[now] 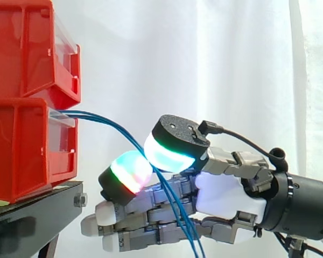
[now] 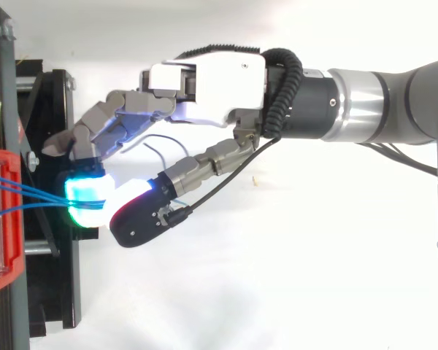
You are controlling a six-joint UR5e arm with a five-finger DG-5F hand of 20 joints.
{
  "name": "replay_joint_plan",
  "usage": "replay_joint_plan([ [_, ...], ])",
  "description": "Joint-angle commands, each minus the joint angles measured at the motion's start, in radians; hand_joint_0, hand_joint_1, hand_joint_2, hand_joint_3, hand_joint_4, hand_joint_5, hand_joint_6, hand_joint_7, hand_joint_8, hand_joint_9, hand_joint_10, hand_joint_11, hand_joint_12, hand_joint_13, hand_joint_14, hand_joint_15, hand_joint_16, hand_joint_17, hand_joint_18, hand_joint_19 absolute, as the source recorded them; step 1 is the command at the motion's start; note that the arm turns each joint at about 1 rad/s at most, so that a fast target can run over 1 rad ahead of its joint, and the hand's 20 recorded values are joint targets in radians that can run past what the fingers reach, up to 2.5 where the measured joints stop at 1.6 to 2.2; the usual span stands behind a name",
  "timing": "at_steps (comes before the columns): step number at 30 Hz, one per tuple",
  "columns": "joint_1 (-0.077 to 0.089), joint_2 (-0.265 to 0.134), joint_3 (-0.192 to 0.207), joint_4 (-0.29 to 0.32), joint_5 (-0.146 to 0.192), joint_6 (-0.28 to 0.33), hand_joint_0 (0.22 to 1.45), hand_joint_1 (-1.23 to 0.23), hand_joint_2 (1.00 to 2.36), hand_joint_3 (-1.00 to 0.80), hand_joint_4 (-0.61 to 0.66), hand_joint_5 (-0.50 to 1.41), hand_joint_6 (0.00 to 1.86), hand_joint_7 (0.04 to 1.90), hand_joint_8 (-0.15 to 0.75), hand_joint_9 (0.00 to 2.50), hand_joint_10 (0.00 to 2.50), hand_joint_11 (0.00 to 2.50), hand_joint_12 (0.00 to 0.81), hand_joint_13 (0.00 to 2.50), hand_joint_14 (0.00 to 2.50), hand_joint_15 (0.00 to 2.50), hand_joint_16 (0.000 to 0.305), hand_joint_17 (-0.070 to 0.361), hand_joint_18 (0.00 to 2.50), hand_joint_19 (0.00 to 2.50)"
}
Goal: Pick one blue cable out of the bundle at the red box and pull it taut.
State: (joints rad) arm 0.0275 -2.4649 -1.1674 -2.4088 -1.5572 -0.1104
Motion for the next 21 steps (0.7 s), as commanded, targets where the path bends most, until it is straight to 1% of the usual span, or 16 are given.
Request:
replay_joint_plan([
  [1,0.002,0.023,0.0,-0.09,-0.001,0.009,0.65,-0.83,1.02,-0.07,0.08,-0.17,0.89,0.95,0.363,0.74,0.01,0.44,0.366,0.4,0.0,0.12,0.049,0.11,0.35,0.15],
  [3,0.002,0.034,0.0,-0.125,-0.001,0.017,0.66,-0.84,1.02,-0.09,0.08,-0.17,0.89,0.93,0.359,0.74,0.01,0.45,0.362,0.4,0.0,0.13,0.048,0.109,0.35,0.14],
  [5,0.002,0.037,0.0,-0.141,-0.001,0.021,0.66,-0.86,1.02,-0.1,0.08,-0.17,0.89,0.92,0.357,0.74,0.01,0.45,0.361,0.4,0.01,0.13,0.048,0.108,0.36,0.15],
  [7,0.0,0.05,0.0,-0.171,-0.001,0.029,0.66,-0.87,1.02,-0.1,0.08,-0.17,0.89,0.92,0.359,0.74,0.01,0.46,0.361,0.4,0.0,0.12,0.048,0.108,0.36,0.15],
  [11,-0.001,0.057,0.0,-0.187,-0.001,0.034,0.67,-0.88,1.02,-0.12,0.08,-0.17,0.89,0.93,0.359,0.75,0.01,0.47,0.362,0.4,0.0,0.12,0.048,0.108,0.37,0.15],
  [14,-0.003,0.067,0.0,-0.213,-0.001,0.044,0.68,-0.9,1.02,-0.14,0.06,-0.17,0.89,0.95,0.359,0.75,0.01,0.48,0.361,0.41,0.0,0.12,0.049,0.109,0.39,0.15],
  [15,-0.003,0.078,0.0,-0.236,-0.001,0.051,0.68,-0.91,1.02,-0.14,0.06,-0.17,0.89,0.98,0.357,0.76,0.01,0.49,0.361,0.41,0.0,0.12,0.048,0.108,0.4,0.14],
  [16,-0.003,0.083,0.0,-0.243,-0.001,0.052,0.69,-0.91,1.02,-0.15,0.05,-0.17,0.88,0.99,0.358,0.76,0.01,0.49,0.361,0.41,0.0,0.12,0.048,0.109,0.4,0.14],
  [17,-0.003,0.096,0.0,-0.273,-0.001,0.052,0.7,-0.93,1.02,-0.16,0.05,-0.18,0.89,1.03,0.356,0.76,0.01,0.5,0.36,0.42,0.0,0.12,0.048,0.109,0.4,0.15],
  [18,-0.004,0.109,0.0,-0.319,-0.001,0.052,0.71,-0.94,1.02,-0.18,0.05,-0.18,0.9,1.04,0.357,0.77,0.01,0.5,0.362,0.43,0.0,0.13,0.048,0.109,0.42,0.15],
  [19,-0.004,0.113,0.0,-0.325,-0.003,0.054,0.71,-0.94,1.02,-0.19,0.05,-0.18,0.9,1.03,0.357,0.77,0.01,0.5,0.362,0.43,0.01,0.13,0.048,0.109,0.42,0.14],
  [21,-0.003,0.115,0.0,-0.335,-0.001,0.054,0.74,-0.95,1.02,-0.26,0.03,-0.18,0.9,1.04,0.353,0.78,0.01,0.52,0.36,0.45,0.0,0.13,0.048,0.109,0.45,0.15],
])
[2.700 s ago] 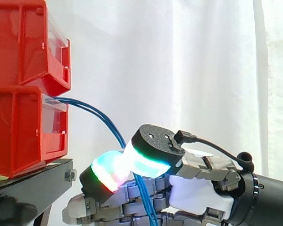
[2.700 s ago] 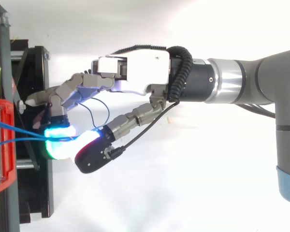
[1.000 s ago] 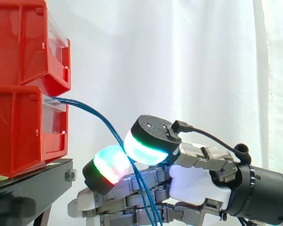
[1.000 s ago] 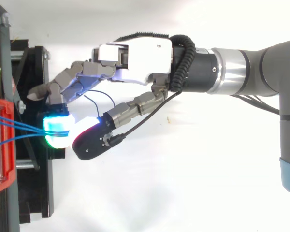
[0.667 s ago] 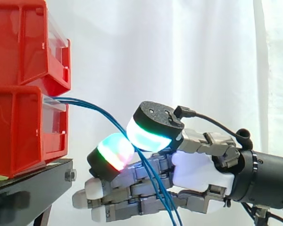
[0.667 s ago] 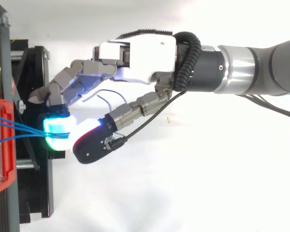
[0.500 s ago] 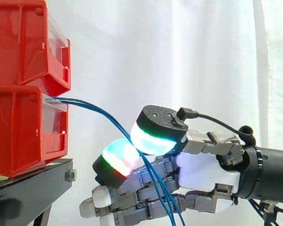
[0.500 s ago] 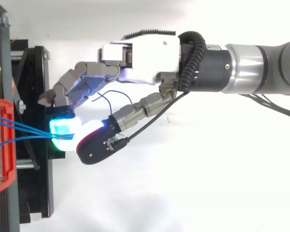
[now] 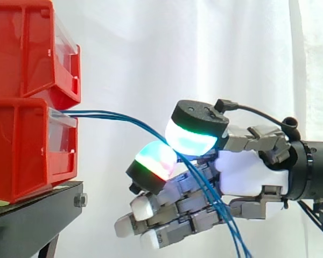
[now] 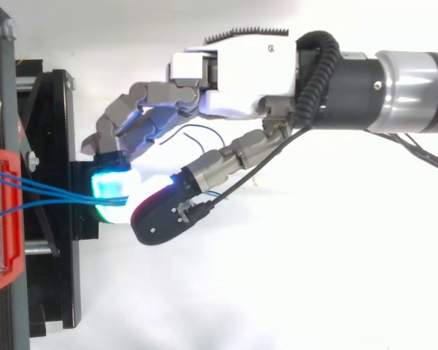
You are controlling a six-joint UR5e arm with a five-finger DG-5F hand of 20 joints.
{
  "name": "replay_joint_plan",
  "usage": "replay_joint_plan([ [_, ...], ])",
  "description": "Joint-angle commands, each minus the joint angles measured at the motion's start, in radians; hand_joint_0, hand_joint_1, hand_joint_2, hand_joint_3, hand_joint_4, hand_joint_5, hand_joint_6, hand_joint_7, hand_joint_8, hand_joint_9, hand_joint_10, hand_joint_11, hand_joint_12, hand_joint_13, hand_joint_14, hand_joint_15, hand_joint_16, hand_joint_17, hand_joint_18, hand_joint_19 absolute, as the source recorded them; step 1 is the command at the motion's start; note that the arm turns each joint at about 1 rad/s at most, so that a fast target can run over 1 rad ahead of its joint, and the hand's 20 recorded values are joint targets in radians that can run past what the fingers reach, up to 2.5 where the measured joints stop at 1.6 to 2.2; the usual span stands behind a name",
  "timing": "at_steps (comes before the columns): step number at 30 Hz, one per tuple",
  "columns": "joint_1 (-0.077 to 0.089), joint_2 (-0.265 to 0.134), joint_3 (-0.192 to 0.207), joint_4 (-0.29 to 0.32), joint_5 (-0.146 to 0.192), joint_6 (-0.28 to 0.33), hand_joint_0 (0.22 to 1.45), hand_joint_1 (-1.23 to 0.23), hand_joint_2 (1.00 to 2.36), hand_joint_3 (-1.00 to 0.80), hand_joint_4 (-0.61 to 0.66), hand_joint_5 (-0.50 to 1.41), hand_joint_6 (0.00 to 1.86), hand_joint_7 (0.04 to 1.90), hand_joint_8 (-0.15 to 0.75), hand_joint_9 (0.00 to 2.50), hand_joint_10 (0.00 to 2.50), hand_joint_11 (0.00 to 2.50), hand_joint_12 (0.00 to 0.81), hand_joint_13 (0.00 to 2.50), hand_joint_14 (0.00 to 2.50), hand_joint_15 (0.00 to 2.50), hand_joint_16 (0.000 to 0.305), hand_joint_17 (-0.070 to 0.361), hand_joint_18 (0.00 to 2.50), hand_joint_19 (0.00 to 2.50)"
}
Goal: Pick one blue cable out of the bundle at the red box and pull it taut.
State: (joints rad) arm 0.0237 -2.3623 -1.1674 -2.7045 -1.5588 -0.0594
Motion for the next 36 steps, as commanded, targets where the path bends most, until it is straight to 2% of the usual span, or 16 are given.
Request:
replay_joint_plan([
  [1,-0.001,0.014,0.0,-0.043,-0.001,0.003,0.75,-0.95,1.02,-0.28,0.03,-0.18,0.9,1.05,0.352,0.78,0.01,0.52,0.359,0.45,0.0,0.13,0.048,0.109,0.45,0.15],
  [3,-0.001,0.023,0.0,-0.06,0.0,0.003,0.79,-0.97,1.01,-0.34,0.04,-0.18,0.91,1.12,0.349,0.8,0.01,0.53,0.358,0.47,0.0,0.14,0.048,0.107,0.46,0.17],
  [8,-0.001,0.035,0.0,-0.086,-0.006,0.004,0.84,-0.95,1.0,-0.5,0.03,-0.18,0.91,1.08,0.339,0.81,0.01,0.55,0.355,0.49,0.01,0.15,0.047,0.107,0.48,0.19],
  [17,-0.001,0.035,0.0,-0.097,-0.007,0.001,0.75,-0.95,1.0,-0.5,0.13,-0.17,0.91,1.05,0.344,0.83,0.01,0.55,0.354,0.51,0.01,0.16,0.047,0.106,0.52,0.17],
  [20,0.001,0.035,0.0,-0.094,-0.007,0.0,0.68,-0.91,1.0,-0.5,0.15,-0.17,0.91,0.99,0.347,0.83,0.01,0.55,0.352,0.5,0.01,0.17,0.047,0.105,0.51,0.2],
  [25,0.001,0.035,0.0,-0.092,-0.009,-0.002,0.59,-0.8,1.0,-0.5,0.17,-0.17,0.89,1.0,0.356,0.83,0.01,0.53,0.36,0.49,0.01,0.18,0.048,0.107,0.48,0.23],
  [30,0.002,0.035,0.0,-0.094,-0.009,-0.004,0.62,-0.74,1.0,-0.45,0.16,-0.16,0.88,1.04,0.361,0.84,0.01,0.53,0.357,0.49,0.01,0.19,0.047,0.106,0.47,0.25],
  [36,0.005,0.035,0.0,-0.094,-0.007,-0.002,0.64,-0.79,1.01,-0.3,0.13,-0.16,0.89,1.08,0.367,0.85,0.01,0.55,0.359,0.49,0.01,0.18,0.048,0.107,0.48,0.24],
])
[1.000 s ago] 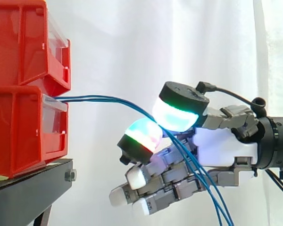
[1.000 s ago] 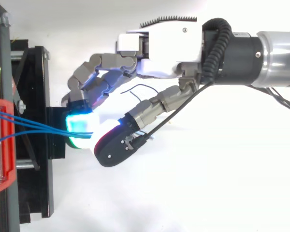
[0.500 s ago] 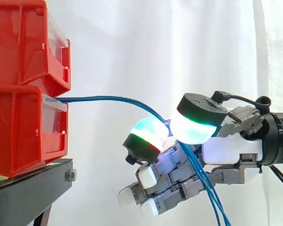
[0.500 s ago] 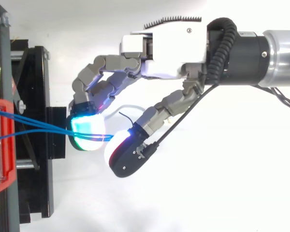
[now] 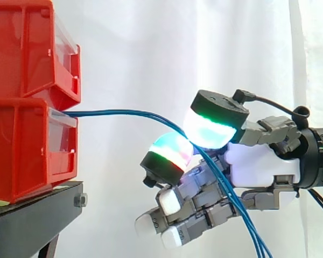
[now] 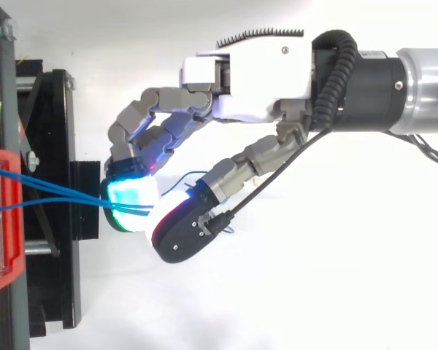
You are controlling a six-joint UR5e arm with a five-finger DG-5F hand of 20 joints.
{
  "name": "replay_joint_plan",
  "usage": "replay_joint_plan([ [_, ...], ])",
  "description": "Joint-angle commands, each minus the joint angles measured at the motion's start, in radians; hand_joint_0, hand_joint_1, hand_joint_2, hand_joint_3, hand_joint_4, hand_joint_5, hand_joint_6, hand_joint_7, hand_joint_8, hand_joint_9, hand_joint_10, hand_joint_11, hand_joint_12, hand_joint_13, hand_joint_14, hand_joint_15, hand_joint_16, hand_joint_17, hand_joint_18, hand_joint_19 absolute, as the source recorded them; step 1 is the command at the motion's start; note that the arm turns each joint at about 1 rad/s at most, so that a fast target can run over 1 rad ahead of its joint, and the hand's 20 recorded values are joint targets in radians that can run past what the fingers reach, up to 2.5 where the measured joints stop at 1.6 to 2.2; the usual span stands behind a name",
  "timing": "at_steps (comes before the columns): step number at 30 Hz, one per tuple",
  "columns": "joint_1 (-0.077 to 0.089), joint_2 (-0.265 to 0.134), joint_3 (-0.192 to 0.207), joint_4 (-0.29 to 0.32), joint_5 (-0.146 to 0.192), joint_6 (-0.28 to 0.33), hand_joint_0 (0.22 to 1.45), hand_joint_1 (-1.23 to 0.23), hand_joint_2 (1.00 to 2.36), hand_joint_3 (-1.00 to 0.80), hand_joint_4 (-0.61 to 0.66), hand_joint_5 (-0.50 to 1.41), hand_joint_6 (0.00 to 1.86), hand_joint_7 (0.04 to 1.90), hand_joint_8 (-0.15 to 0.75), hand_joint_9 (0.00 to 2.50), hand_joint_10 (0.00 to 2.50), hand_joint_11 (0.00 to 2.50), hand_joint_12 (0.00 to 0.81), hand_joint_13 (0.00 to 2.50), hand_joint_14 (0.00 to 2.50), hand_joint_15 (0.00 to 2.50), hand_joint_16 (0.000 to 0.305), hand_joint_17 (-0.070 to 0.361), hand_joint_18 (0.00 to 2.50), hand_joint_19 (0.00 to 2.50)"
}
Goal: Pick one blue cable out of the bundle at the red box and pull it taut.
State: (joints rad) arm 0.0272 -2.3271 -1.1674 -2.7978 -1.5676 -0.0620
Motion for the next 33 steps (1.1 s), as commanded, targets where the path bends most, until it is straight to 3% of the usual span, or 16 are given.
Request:
replay_joint_plan([
  [1,0.0,0.0,0.0,0.0,0.0,-0.001,0.65,-0.81,1.01,-0.3,0.13,-0.16,0.89,1.09,0.367,0.85,0.01,0.55,0.359,0.49,0.01,0.18,0.048,0.107,0.48,0.24],
  [7,0.005,0.0,0.0,-0.008,0.006,0.001,0.71,-0.89,1.01,-0.3,0.11,-0.16,0.9,1.13,0.366,0.88,0.02,0.62,0.361,0.52,0.01,0.18,0.048,0.108,0.53,0.22],
  [12,0.008,0.0,0.0,-0.031,0.004,0.005,0.77,-0.9,1.0,-0.5,0.11,-0.17,0.86,1.13,0.378,0.9,0.01,0.64,0.366,0.53,0.01,0.17,0.048,0.109,0.54,0.19],
  [22,0.01,0.0,0.0,-0.045,0.006,0.027,0.83,-0.94,1.0,-0.5,0.08,-0.18,0.91,1.07,0.356,0.88,0.02,0.7,0.358,0.53,0.01,0.18,0.048,0.107,0.54,0.21],
  [25,0.01,0.0,0.0,-0.045,0.006,0.027,0.77,-0.94,1.0,-0.5,0.15,-0.18,0.91,1.01,0.35,0.87,0.01,0.71,0.355,0.54,0.01,0.19,0.048,0.107,0.57,0.2],
  [27,0.01,0.0,0.0,-0.043,0.004,0.027,0.63,-0.93,1.0,-0.5,0.17,-0.18,0.91,1.01,0.355,0.87,0.02,0.71,0.361,0.53,0.01,0.21,0.048,0.109,0.56,0.24],
  [33,0.01,0.0,0.0,-0.043,0.004,0.03,0.56,-0.76,1.0,-0.5,0.18,-0.17,0.91,1.04,0.372,0.89,0.02,0.7,0.37,0.53,0.01,0.22,0.05,0.113,0.53,0.28],
])
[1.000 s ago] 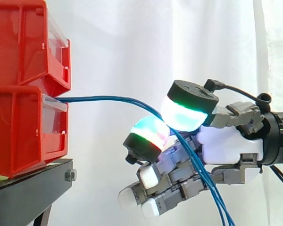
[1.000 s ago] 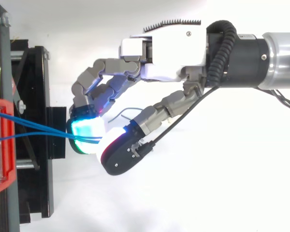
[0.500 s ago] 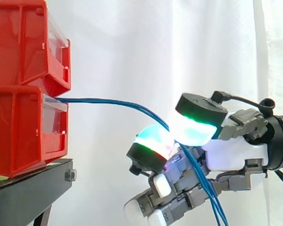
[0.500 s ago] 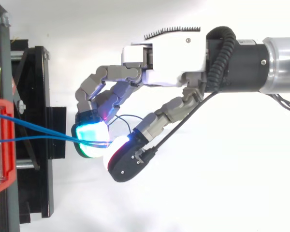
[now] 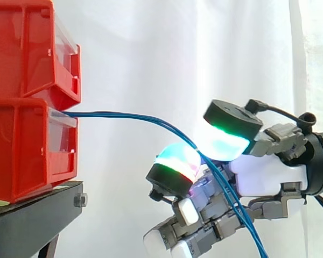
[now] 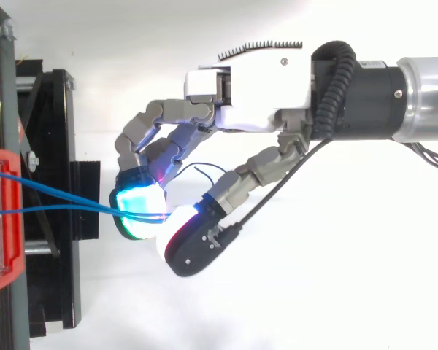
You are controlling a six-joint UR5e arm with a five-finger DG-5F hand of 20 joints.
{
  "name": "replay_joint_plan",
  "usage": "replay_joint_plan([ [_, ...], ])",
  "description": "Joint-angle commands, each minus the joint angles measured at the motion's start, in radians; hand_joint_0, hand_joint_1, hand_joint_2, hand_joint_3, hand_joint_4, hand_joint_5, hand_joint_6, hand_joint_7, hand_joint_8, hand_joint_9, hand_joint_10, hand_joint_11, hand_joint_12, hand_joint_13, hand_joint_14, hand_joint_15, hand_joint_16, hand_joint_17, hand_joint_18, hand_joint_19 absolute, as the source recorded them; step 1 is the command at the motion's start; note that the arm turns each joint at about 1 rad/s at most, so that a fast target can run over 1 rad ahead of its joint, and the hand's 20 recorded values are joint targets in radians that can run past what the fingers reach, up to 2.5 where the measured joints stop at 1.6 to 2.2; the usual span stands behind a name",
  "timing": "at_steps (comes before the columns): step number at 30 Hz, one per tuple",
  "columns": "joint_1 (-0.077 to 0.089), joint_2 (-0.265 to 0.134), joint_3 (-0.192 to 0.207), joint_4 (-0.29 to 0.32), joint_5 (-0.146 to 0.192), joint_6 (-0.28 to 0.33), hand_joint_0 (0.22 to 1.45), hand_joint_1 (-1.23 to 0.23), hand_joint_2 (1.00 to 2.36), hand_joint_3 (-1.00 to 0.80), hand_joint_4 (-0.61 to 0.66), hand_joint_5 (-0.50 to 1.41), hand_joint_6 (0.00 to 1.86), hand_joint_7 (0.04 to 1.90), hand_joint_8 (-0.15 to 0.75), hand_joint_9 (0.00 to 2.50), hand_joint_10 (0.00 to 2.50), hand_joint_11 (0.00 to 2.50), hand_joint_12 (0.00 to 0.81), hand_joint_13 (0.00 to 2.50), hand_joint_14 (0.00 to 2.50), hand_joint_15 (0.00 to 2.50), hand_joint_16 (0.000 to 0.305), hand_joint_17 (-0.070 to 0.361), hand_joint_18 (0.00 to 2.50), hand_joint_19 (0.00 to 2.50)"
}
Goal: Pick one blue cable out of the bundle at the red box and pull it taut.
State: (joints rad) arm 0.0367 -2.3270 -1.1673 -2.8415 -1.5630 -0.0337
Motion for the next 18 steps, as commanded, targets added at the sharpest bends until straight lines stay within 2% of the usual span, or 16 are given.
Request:
replay_joint_plan([
  [1,0.0,0.0,0.0,-0.001,0.0,0.002,0.56,-0.75,1.0,-0.5,0.18,-0.17,0.91,1.06,0.373,0.89,0.02,0.7,0.37,0.52,0.01,0.22,0.05,0.113,0.53,0.29],
  [3,0.0,0.0,0.0,-0.001,0.0,0.002,0.61,-0.68,1.0,-0.45,0.18,-0.17,0.91,1.07,0.364,0.89,0.02,0.69,0.362,0.52,0.01,0.23,0.049,0.111,0.51,0.3],
  [5,0.0,0.0,0.0,-0.001,0.0,0.002,0.62,-0.68,1.01,-0.4,0.18,-0.17,0.91,1.09,0.365,0.89,0.01,0.69,0.36,0.52,0.01,0.23,0.049,0.111,0.51,0.3],
  [9,0.0,0.0,0.0,-0.001,0.0,0.002,0.66,-0.75,1.01,-0.31,0.16,-0.17,0.92,1.1,0.374,0.89,0.02,0.71,0.363,0.54,0.01,0.22,0.049,0.11,0.54,0.28],
  [12,0.0,0.0,0.0,-0.001,0.001,0.002,0.74,-0.85,1.01,-0.32,0.07,-0.17,0.93,1.15,0.373,0.89,0.02,0.73,0.359,0.55,0.01,0.22,0.049,0.11,0.57,0.25],
  [14,0.0,0.0,0.0,-0.001,0.001,0.002,0.78,-0.9,1.01,-0.33,0.08,-0.18,0.92,1.28,0.374,0.9,0.01,0.76,0.362,0.57,0.01,0.22,0.048,0.109,0.57,0.26],
  [18,0.0,0.0,0.0,-0.001,0.0,0.002,0.82,-0.9,1.01,-0.39,0.07,-0.18,0.92,1.34,0.37,0.94,0.02,0.85,0.361,0.59,0.01,0.24,0.048,0.108,0.57,0.27],
])
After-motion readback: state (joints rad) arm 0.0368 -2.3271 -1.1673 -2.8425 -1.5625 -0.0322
